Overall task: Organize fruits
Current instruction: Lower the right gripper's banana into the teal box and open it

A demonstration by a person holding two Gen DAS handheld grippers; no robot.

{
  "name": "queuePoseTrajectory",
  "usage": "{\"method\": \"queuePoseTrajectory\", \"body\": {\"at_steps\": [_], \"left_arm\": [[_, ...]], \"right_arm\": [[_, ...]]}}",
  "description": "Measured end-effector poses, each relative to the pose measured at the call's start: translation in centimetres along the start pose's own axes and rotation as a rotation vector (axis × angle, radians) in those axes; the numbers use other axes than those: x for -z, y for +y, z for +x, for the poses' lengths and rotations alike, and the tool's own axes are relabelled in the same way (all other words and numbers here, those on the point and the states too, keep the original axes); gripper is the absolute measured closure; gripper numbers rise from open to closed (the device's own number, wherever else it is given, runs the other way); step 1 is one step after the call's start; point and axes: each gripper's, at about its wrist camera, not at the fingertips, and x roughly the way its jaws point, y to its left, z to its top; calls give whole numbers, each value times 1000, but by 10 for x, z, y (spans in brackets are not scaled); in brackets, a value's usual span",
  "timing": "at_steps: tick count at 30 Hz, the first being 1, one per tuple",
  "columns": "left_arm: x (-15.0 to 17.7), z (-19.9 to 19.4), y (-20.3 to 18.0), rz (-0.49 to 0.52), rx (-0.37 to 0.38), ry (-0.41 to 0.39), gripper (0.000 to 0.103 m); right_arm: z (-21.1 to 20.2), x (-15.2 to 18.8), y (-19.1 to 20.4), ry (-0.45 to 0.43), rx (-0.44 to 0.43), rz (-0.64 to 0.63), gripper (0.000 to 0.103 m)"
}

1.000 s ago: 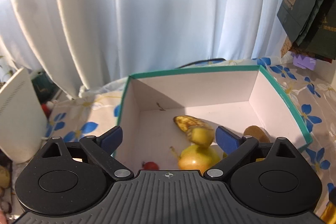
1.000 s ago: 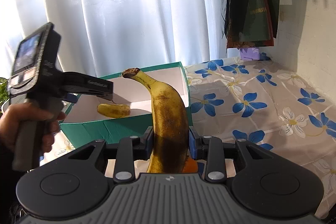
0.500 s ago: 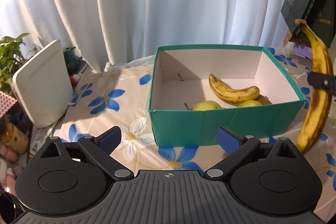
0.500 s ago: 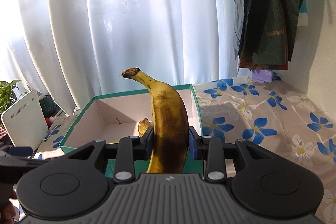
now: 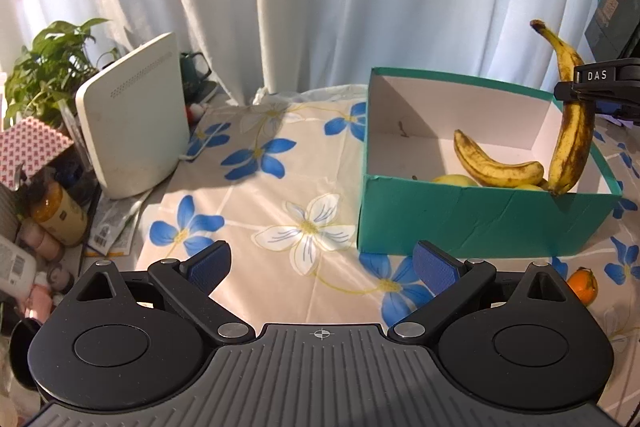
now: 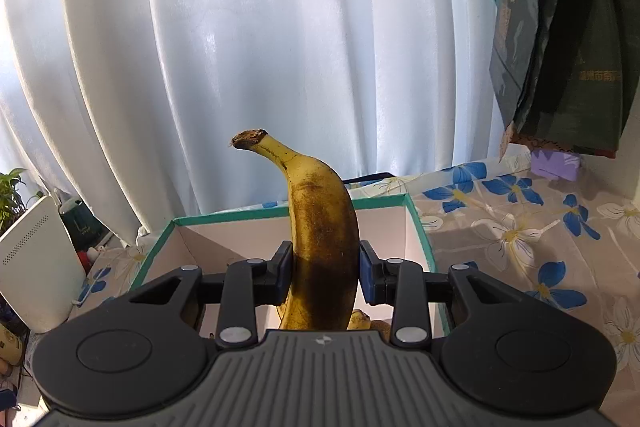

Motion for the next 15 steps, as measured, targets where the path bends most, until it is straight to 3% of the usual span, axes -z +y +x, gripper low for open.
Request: {"method": "queuePoseTrajectory", "body": {"at_steps": [15], "left_arm": [[4,7,6,-9,-25,34,3]], "right_arm": [[49,10,19,61,44,-78,70]]}}
